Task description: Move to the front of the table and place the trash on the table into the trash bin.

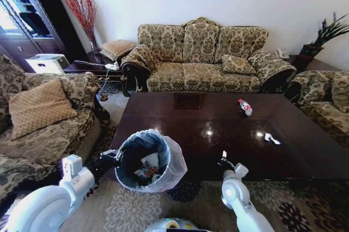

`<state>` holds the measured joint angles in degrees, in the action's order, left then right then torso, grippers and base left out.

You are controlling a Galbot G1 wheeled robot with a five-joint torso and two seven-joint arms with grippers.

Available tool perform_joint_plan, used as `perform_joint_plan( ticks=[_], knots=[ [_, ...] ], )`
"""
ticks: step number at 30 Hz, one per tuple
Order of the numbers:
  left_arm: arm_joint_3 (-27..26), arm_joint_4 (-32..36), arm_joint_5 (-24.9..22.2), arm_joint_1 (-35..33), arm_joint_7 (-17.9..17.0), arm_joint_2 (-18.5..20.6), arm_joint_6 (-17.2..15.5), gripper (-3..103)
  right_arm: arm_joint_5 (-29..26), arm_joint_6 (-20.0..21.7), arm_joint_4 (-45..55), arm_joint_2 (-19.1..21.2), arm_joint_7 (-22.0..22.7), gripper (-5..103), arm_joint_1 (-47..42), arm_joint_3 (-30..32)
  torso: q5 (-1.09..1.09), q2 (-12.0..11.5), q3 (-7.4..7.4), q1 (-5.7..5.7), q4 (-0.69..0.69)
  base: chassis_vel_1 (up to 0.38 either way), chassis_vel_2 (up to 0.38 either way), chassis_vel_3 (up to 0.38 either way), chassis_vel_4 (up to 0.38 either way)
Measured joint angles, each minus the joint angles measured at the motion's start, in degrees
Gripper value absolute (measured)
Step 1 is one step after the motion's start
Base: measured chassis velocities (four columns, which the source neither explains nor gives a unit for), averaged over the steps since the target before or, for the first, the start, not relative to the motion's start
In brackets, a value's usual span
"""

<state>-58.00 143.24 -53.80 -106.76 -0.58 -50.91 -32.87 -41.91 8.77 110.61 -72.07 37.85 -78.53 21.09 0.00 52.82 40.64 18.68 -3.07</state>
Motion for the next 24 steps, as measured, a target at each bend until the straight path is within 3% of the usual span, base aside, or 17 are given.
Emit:
perform_joint_plan(
  ticks=[4, 6, 7, 10, 11, 12, 13, 16, 18, 24],
  knots=[
    [0.0, 0.0, 0.0, 0.0, 0.0, 0.2, 0.0, 0, 5.6, -3.1, 5.0, 0.3, -6.3, 0, -0.9, -0.1, -0.01, 0.0, 0.0, 0.0, 0.0, 0.0, 0.0, 0.0, 0.0],
    [-0.1, 0.0, 0.0, -0.3, -0.1, 0.6, -0.1, 0, 11.0, -9.5, 11.1, 1.5, -21.1, 0, -1.2, -0.9, -0.01, 0.0, 0.0, 0.0, 0.0, 0.0, 0.0, 0.0, 0.0],
    [-0.1, 0.0, 0.0, -0.3, -0.1, 0.6, -0.1, 0, 11.0, -9.5, 11.1, 1.5, -21.1, 0, -1.2, -0.9, -0.01, 0.0, 0.0, 0.0, 0.0, 0.0, 0.0, 0.0, 0.0],
    [-0.8, 0.0, -0.3, -1.0, -0.3, 2.0, -0.7, 0, 11.9, -13.2, 19.6, 4.2, -40.0, 0, 1.1, -3.6, -0.02, 0.0, 0.0, 0.0, 0.02, 0.0, 0.0, 0.0, 0.0],
    [-0.8, 0.0, -0.3, -1.0, -0.3, 2.0, -0.7, 0, 11.9, -13.2, 19.6, 4.2, -40.0, 0, 1.1, -3.6, -0.02, 0.0, 0.0, 0.0, 0.02, 0.0, 0.0, 0.0, 0.0],
    [-1.0, 0.0, -1.1, -1.0, -0.6, 2.5, -1.2, 0, 11.4, -13.1, 21.2, 4.8, -43.0, 0, 1.9, -4.5, -0.02, 0.0, 0.0, 0.0, 0.03, 0.0, 0.0, 0.0, 0.0],
    [-1.5, 0.0, -2.9, -0.7, -1.6, 3.3, -2.3, 0, 9.9, -12.1, 24.8, 6.1, -48.8, 0, 3.9, -7.0, -0.03, 0.0, 0.0, 0.0, 0.02, 0.0, 0.0, 0.0, 0.0],
    [-2.0, 0.0, -4.4, -0.4, -2.4, 4.4, -3.3, 0, 8.8, -10.9, 26.9, 7.0, -52.3, 0, 5.7, -9.6, -0.03, 0.0, -0.01, 0.0, 0.0, 0.0, 0.0, 0.0, 0.0],
    [-2.9, 0.0, -5.5, -0.5, -3.0, 5.5, -4.1, 0, 8.8, -9.4, 27.7, 8.2, -56.9, 0, 7.9, -15.3, -0.01, 0.0, 0.0, 0.0, 0.01, 0.0, 0.0, 0.0, 0.0],
    [-3.2, 0.0, -5.6, -0.6, -3.0, 4.9, -4.1, 0, 15.7, -9.2, 23.1, 8.0, -58.0, 0, 6.4, -22.3, -0.01, 0.0, 0.0, 0.0, 0.0, 0.0, 0.0, 0.0, 0.0]
  ],
)
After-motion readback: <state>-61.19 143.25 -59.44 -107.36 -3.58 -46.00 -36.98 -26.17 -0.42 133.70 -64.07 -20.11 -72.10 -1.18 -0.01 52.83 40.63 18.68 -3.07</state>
